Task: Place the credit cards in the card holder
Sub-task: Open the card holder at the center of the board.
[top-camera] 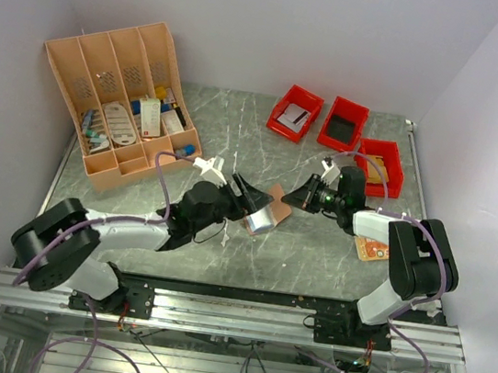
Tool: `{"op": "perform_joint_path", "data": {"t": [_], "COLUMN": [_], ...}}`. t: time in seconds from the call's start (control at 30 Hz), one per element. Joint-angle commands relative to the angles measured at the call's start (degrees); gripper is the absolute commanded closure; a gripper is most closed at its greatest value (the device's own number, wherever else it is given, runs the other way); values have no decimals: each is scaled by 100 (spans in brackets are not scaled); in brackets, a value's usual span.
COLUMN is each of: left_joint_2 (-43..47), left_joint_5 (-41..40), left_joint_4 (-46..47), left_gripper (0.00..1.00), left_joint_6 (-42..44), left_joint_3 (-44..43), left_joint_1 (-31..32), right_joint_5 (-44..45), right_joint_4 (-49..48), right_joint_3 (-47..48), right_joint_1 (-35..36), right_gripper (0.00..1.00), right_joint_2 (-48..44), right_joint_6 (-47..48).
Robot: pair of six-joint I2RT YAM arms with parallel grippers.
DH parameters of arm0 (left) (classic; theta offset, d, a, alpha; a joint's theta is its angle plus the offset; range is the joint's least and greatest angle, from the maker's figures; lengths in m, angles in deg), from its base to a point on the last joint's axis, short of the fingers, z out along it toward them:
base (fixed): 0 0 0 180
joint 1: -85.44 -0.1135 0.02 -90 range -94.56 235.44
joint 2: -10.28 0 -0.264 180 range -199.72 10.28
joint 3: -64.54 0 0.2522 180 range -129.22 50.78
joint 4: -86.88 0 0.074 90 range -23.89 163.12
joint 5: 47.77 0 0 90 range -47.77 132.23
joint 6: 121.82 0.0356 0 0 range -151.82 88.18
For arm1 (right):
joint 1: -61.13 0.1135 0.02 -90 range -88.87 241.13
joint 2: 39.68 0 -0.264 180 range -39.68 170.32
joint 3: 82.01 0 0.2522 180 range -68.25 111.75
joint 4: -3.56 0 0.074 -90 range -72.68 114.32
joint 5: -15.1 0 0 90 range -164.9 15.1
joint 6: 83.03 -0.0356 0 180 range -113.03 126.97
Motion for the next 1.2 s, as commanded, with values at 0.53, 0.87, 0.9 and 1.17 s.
{"op": "perform_joint_path", "data": {"t": [0.53,0.87,0.9,1.17], "left_joint_2": [-728,-923,-935,-878], "left_joint_5": [-1410,-1660,-1648,-1621], "left_joint_4": [-2732,-2615,-2658,-2500], "left_gripper": [16,13,13,11], "left_joint_6": [-75,179,171,225], "left_joint_3": [-1496,-1230,-1235,-982], "left_joint_1": [722,712,709,678], "right_joint_5": [-108,-48,-46,-98], "right_joint_4": [64,223,220,277], "right_joint_3": [110,193,194,255], "right_joint_1": [-33,-33,-37,-32], "right_gripper": [100,100,100,100], "right_joint_2": [229,306,309,421], "right_joint_6": [-46,92,103,141]}}
